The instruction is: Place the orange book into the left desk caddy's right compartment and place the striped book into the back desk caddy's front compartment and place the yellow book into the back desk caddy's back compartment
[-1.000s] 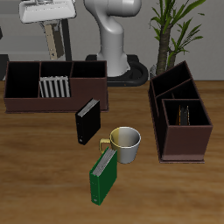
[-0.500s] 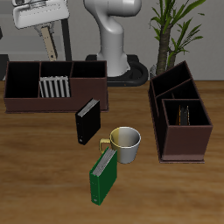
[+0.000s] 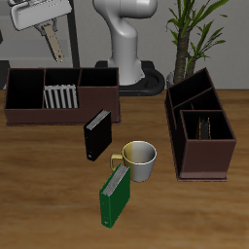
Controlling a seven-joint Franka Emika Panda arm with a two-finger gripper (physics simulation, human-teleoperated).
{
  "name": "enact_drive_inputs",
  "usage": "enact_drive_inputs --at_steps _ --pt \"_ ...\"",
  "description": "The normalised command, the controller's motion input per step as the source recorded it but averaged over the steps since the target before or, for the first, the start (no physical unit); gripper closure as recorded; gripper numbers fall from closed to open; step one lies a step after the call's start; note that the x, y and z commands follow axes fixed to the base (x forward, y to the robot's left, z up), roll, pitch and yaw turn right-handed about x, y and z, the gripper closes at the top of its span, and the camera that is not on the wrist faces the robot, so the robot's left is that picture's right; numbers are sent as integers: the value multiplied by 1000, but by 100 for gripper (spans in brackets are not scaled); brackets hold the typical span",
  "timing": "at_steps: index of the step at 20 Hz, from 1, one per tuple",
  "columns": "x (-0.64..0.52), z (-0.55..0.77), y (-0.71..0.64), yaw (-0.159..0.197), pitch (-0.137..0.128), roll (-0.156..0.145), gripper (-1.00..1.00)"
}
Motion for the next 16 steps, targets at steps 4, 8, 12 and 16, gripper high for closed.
enact_drive_inputs --at_steps 4,8,12,16 --pt "-154 -88 -60 177 9 -18 100" --pt "-176 -177 -67 278 7 -25 100" --pt "-174 34 -69 103 16 -32 100" --pt "-111 133 -10 256 -52 -78 100"
